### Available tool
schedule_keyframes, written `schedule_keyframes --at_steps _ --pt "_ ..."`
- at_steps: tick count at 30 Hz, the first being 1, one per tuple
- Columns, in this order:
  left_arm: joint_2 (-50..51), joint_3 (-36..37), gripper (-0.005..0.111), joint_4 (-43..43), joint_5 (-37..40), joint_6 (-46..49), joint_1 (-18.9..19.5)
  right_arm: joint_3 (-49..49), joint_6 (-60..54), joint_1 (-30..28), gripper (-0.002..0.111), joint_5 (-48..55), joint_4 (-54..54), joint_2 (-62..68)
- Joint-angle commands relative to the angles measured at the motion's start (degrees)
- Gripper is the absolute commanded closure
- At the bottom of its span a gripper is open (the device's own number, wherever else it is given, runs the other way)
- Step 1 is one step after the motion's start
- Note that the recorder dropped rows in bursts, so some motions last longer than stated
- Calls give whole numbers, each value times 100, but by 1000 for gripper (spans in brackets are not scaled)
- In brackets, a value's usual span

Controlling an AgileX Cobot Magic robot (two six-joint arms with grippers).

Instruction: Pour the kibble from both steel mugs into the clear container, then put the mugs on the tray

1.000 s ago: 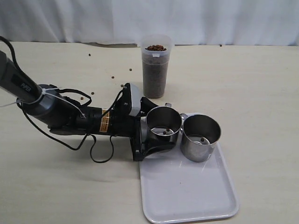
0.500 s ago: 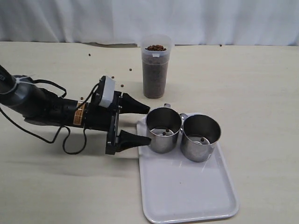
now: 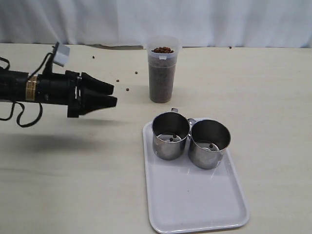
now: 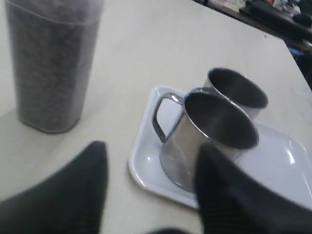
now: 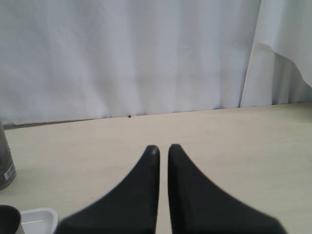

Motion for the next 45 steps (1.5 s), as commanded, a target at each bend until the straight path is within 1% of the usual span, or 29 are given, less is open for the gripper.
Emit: schedule_keyframes --at_steps 1,3,5,7,8,11,13,14,15,18,20,29,37,40,41,42,45 --pt "-580 -11 107 -76 -81 -855 409 16 -40 -39 103 11 8 -17" --pt "-853 88 107 -315 -81 -1285 602 16 -40 -39 103 11 8 -17" --pt "-1139 381 107 -878 -81 -1397 787 16 -40 -39 103 11 8 -17" --pt "-1548 929 107 -1635 -81 -1296 1002 16 -40 -39 103 11 8 -17" --pt "-1798 1253 107 -2125 -81 -1069 1144 16 -40 -39 103 11 8 -17" --pt "-2697 2198 107 -3079 -77 -629 1475 16 -40 -39 103 11 8 -17" --pt "-3269 2590 107 -3421 479 -486 1642 16 -40 -39 103 11 8 -17" --pt "-3724 2823 107 -3547 1042 -405 1737 16 -40 -39 103 11 8 -17" --pt "-4042 2950 107 -3657 1446 -315 1762 16 -40 -39 103 11 8 -17" --pt "-5157 3288 107 -4014 3006 -236 1727 16 -40 -39 103 11 8 -17" --pt "-5815 3487 107 -4229 3569 -236 1668 16 -40 -39 103 11 8 -17" --pt "-8399 4576 107 -4453 4372 -236 1668 16 -40 -39 103 11 8 -17" --pt "-10046 5593 107 -4441 4686 -236 1668 16 -40 -39 103 11 8 -17" --pt "-10546 5788 107 -4417 4703 -209 1452 16 -40 -39 103 11 8 -17" --pt "-10711 5788 107 -4347 4915 -236 1341 16 -40 -39 103 11 8 -17" --pt "-10865 5788 107 -4090 5183 -418 1192 16 -40 -39 103 11 8 -17" --pt "-11330 5788 107 -4100 5875 -450 823 16 -40 -39 103 11 8 -17"
